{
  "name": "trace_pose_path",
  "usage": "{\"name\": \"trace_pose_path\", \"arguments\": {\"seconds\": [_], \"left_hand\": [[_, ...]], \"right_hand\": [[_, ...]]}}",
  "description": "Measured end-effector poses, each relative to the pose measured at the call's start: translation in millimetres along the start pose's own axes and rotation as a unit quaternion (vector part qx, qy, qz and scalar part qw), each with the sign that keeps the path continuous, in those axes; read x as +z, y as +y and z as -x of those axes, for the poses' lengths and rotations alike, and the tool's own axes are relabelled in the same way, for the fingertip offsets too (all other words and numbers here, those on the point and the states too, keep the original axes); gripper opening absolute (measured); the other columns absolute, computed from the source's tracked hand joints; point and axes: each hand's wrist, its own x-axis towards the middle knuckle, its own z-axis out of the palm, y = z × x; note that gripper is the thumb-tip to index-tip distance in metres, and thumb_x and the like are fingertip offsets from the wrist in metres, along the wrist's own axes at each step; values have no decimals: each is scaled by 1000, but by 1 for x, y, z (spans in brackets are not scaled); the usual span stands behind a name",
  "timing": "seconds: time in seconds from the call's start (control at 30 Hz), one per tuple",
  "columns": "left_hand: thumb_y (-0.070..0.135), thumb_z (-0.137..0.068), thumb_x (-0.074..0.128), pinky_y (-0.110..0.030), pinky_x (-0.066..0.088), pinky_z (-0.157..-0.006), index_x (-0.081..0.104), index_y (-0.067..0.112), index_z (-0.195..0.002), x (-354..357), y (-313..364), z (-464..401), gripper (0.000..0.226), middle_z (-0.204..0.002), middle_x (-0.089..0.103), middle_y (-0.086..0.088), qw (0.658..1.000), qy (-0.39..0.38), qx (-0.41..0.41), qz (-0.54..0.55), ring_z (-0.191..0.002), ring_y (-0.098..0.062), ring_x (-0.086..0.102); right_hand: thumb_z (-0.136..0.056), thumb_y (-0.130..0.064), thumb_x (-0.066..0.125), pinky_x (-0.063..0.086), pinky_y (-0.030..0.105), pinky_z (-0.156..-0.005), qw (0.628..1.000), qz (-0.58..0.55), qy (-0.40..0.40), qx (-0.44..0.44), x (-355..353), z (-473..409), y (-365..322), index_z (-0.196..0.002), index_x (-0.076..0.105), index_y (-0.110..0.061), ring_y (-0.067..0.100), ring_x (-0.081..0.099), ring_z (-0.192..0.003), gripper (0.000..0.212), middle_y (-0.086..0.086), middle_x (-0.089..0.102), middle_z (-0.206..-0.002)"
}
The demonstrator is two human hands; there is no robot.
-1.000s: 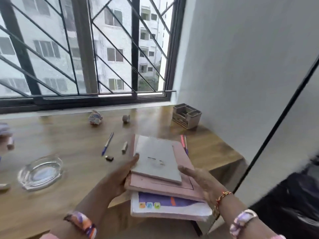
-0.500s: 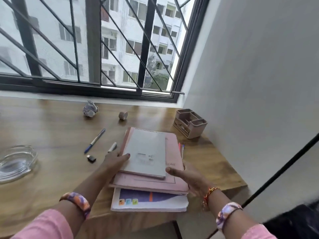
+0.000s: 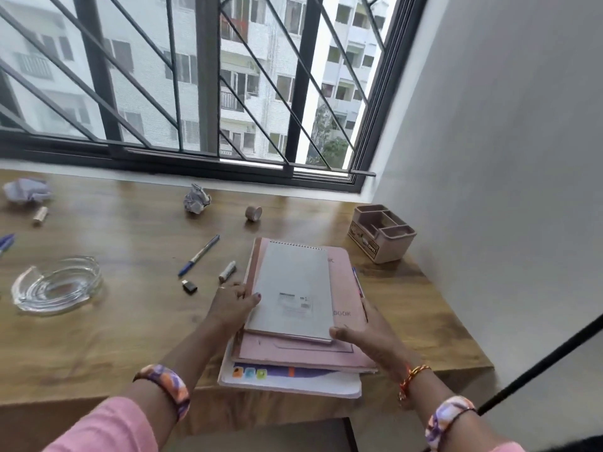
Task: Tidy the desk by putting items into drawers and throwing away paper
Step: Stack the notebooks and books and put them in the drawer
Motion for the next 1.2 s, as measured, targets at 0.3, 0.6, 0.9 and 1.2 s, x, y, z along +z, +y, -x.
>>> {"name": "trace_pose_path", "arguments": {"seconds": [0.3, 0.6, 0.9, 1.2], "left_hand": [[22, -95, 50, -17, 25, -103, 48, 4, -135, -5, -10, 17, 44, -147, 40, -5, 972, 44, 102, -205, -136, -18, 36], [21, -94, 52, -15, 24, -102, 52, 6, -132, -10, -18, 3, 41, -146, 43, -7, 966, 50, 123, -220, -137, -18, 35], [22, -96, 48, -21, 27, -105, 50, 9, -134, -11, -20, -5, 41, -147, 41, -6, 958, 42, 130, -251, -138, -18, 33], [20, -95, 50, -15, 26, -100, 55, 6, -129, -9, -19, -8, 37, -144, 46, -5, 963, 59, 135, -225, -136, -18, 38]], "right_hand": [[-72, -10, 76, 55, 17, -67, 997, -43, 63, -19, -1, 11, 15, -107, 44, -44, 1, 59, -93, 59, -21, 58, -98], [-77, -1, 70, 53, 13, -77, 996, -53, 75, -19, -3, 9, 21, -140, 36, -12, -6, 56, -86, 72, -22, 56, -104], [-76, 2, 69, 53, 12, -77, 997, -73, 37, -14, -11, 0, 29, -141, 36, -11, 1, 60, -98, 74, -6, 61, -120], [-78, 9, 64, 53, 11, -71, 992, -111, 45, -39, -6, -3, 22, -134, 42, -18, -3, 64, -91, 66, -11, 64, -107]]}}
